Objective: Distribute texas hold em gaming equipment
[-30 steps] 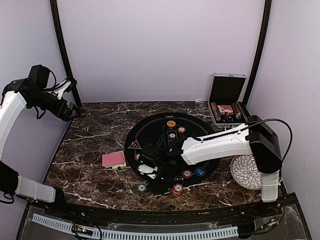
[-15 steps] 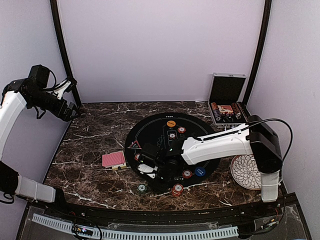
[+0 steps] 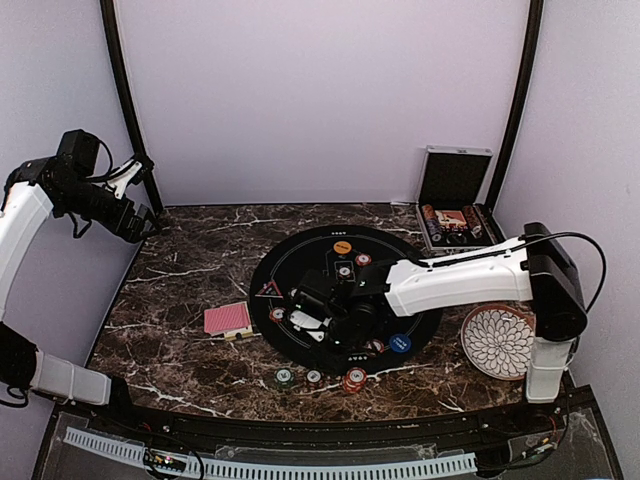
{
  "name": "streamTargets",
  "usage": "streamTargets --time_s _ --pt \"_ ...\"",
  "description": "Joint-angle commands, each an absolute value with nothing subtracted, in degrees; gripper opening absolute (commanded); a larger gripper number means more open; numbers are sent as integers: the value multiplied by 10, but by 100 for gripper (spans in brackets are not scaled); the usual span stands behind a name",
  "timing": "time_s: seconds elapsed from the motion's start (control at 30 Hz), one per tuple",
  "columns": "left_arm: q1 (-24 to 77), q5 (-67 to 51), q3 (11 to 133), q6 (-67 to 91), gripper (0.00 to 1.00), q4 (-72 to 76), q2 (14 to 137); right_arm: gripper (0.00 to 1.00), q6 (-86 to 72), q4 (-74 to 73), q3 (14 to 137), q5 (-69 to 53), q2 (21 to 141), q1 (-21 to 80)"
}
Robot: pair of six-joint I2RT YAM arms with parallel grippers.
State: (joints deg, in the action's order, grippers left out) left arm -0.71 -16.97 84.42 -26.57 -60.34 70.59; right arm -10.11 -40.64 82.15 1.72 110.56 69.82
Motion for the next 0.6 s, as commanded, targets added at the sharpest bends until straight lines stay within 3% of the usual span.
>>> streamTargets --time_s 0.0,0.47,0.57 --pt "-4 -174 856 -266 99 -622 700 20 -120 -401 783 40 1093 663" --pt "-4 -170 852 -269 99 -621 697 19 -130 -370 723 41 1088 622" --pt "-4 -172 852 -269 99 -620 698 23 -132 -368 716 36 1086 622"
